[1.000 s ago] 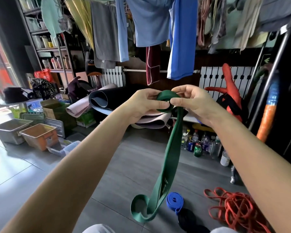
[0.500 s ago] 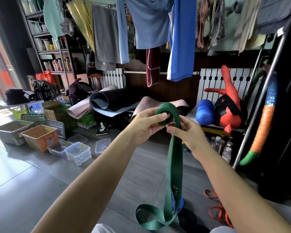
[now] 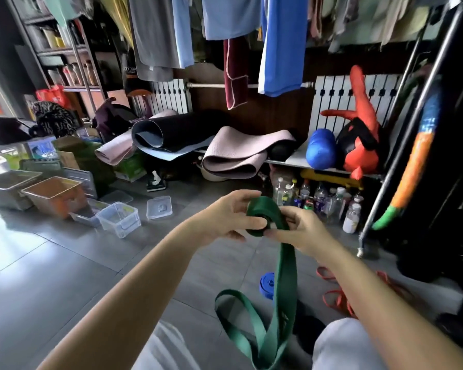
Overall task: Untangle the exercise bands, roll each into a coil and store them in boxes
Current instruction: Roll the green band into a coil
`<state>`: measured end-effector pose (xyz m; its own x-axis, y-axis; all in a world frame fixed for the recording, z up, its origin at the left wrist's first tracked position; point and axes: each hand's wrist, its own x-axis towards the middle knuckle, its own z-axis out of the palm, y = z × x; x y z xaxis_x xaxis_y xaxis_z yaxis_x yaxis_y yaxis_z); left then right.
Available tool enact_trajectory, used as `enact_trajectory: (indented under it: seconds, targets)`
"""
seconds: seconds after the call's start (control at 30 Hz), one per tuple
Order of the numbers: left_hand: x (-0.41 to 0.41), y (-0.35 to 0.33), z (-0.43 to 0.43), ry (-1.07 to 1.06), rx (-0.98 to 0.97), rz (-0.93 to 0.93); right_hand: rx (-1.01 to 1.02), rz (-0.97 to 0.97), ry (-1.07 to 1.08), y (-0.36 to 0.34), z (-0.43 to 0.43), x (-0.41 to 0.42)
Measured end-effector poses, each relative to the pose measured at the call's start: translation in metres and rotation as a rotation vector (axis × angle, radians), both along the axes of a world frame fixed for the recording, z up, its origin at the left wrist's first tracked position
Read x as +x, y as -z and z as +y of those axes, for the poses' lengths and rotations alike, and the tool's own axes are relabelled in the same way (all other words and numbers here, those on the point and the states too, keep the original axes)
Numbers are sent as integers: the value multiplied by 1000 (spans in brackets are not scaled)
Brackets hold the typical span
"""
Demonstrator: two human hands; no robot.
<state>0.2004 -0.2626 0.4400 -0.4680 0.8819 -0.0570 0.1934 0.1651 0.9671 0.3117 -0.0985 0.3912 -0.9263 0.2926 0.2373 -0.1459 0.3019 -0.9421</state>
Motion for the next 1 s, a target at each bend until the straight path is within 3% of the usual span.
enact_trajectory:
  seconds: [0.13,0.37,0.5,0.7,0.83,0.9,1.0]
  targets:
    - [-1,-2,-2,60,-229,277,40,-77,-93,17,-6,5]
    - [-3,22,-6,70,-331,365,-18,-146,-98,21,9,12]
    - [-4,29,-7,22,-209,222,-83,-126,-88,28,7,14]
    - [9,60,-3,-14,163,-201,-269,3,-60,55,-12,15]
    - [16,75,-3,-2,203,-403,-217,39,-27,58,-13,18]
    - [16,70,-3,-19,70,-241,-134,-11,-36,57,-9,20]
    - [11,54,-1,40,-231,372,-18,-120,-74,57,-5,21]
